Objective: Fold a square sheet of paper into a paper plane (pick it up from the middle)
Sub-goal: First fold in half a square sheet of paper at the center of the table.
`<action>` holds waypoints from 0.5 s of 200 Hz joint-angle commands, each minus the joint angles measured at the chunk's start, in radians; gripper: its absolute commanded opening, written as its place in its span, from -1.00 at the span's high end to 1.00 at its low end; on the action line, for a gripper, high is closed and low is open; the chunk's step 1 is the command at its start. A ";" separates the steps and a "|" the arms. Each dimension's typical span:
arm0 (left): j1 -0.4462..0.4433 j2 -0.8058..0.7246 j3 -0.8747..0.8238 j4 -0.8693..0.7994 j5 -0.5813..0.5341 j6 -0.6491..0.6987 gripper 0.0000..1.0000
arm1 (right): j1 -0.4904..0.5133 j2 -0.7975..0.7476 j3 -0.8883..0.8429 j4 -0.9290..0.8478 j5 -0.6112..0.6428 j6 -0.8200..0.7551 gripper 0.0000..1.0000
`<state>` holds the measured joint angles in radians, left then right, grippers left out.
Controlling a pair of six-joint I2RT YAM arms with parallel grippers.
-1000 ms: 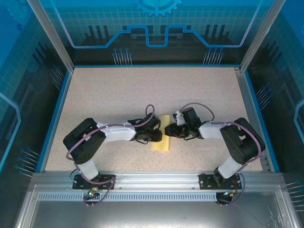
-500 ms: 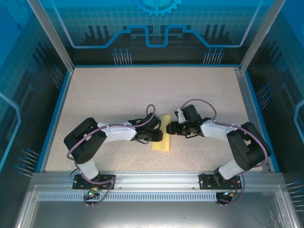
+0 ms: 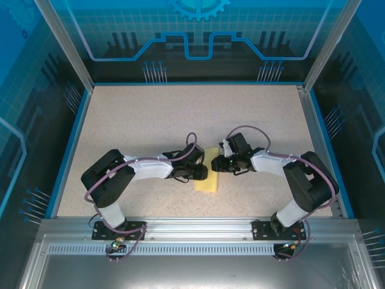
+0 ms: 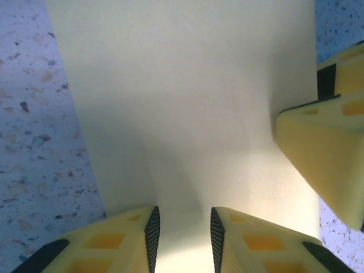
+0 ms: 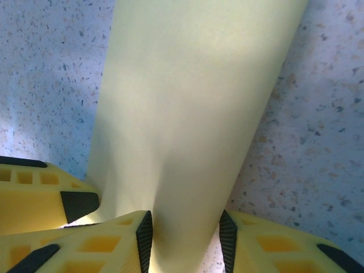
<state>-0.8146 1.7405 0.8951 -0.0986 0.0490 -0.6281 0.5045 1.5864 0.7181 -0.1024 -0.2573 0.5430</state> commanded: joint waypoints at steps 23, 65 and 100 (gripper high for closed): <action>-0.008 -0.054 0.003 -0.003 0.027 0.005 0.27 | 0.009 0.004 0.026 -0.097 0.053 -0.058 0.30; 0.003 -0.116 0.028 -0.073 -0.012 0.032 0.17 | 0.009 0.001 0.028 -0.107 0.067 -0.063 0.31; 0.033 -0.146 0.030 -0.101 -0.017 0.048 0.13 | 0.006 -0.001 0.016 -0.080 0.064 -0.032 0.30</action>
<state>-0.8040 1.6268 0.8963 -0.1474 0.0544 -0.6163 0.5053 1.5864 0.7280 -0.1680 -0.2089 0.4965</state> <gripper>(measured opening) 0.429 0.348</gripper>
